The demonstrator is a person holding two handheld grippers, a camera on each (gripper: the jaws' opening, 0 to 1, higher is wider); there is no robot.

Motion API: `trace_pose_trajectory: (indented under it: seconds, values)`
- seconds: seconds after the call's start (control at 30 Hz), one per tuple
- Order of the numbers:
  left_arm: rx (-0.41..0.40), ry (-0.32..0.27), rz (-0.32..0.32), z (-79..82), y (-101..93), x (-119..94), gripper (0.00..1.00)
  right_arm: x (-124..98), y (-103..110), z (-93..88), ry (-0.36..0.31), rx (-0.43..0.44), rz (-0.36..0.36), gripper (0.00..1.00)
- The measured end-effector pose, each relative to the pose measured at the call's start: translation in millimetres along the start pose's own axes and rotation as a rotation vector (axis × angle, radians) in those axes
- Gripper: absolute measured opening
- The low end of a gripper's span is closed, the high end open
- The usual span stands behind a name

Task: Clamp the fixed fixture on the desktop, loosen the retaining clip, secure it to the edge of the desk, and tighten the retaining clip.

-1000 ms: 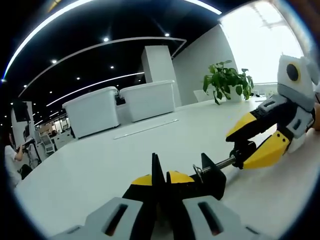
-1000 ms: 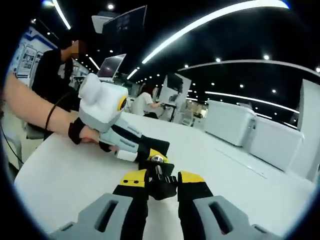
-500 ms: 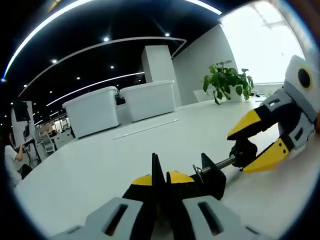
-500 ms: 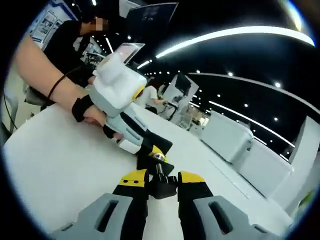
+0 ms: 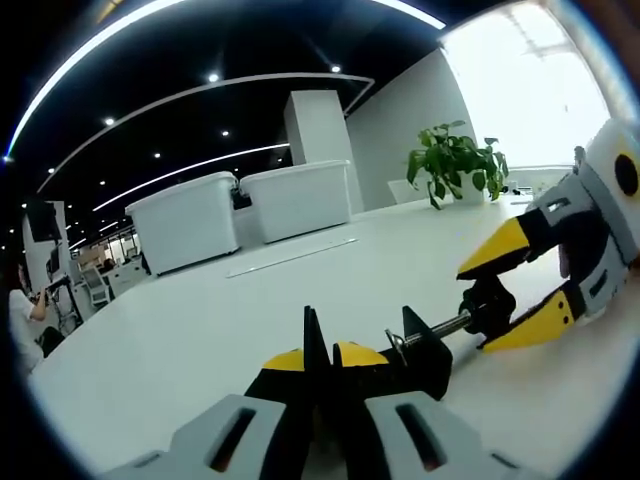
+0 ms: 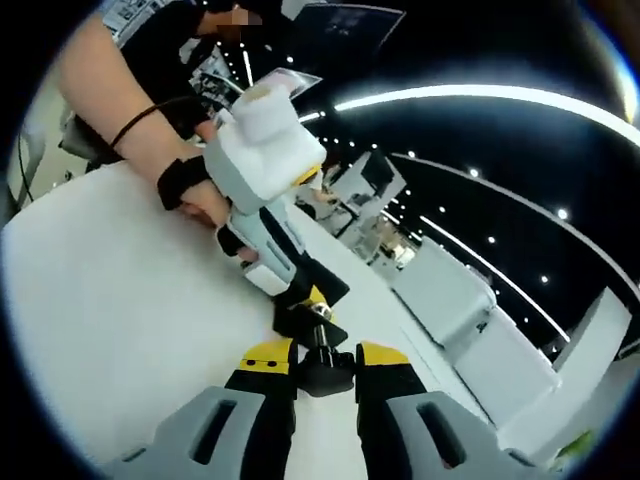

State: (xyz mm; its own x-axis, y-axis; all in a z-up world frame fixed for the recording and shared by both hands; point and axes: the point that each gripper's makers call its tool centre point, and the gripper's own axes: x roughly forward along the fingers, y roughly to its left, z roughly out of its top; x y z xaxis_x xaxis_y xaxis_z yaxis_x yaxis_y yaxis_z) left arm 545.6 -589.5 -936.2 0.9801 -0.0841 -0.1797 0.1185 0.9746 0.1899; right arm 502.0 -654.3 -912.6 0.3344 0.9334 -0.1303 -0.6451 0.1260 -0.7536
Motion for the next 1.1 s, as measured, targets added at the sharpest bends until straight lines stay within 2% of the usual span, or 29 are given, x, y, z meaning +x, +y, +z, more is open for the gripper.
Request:
trace_pose_trajectory:
  seconds: [0.03, 0.2, 0.37, 0.67, 0.8, 0.87, 0.97, 1.1]
  values:
    - [0.001, -0.001, 0.0, 0.4, -2.1, -3, 0.07, -1, 1, 1.8, 0.004, -0.029, -0.002, 0.22]
    - [0.003, -0.002, 0.0, 0.7, -4.7, -6, 0.07, -5, 2, 4.0, 0.008, -0.029, -0.005, 0.22]
    - [0.003, -0.002, 0.0, 0.6, -6.0, -7, 0.07, -1, 3, 1.4, 0.022, -0.101, -0.013, 0.22]
    - [0.002, -0.001, -0.001, 0.9, -6.0, -6, 0.07, 0, 0, 1.3, 0.023, -0.117, -0.013, 0.24]
    - [0.003, -0.002, -0.001, 1.1, -6.7, -7, 0.07, -6, -9, 8.3, -0.031, 0.248, -0.015, 0.26]
    - [0.003, -0.002, -0.002, 1.2, -6.9, -7, 0.07, -9, -26, 8.8, -0.08, 0.456, -0.044, 0.27]
    - [0.003, -0.001, -0.002, 1.5, -2.9, -2, 0.07, -12, -37, 1.7, -0.114, 0.718, -0.041, 0.27]
    - [0.003, -0.002, -0.004, 1.2, -1.7, -1, 0.07, -11, -36, -10.4, -0.13, 1.022, 0.007, 0.25]
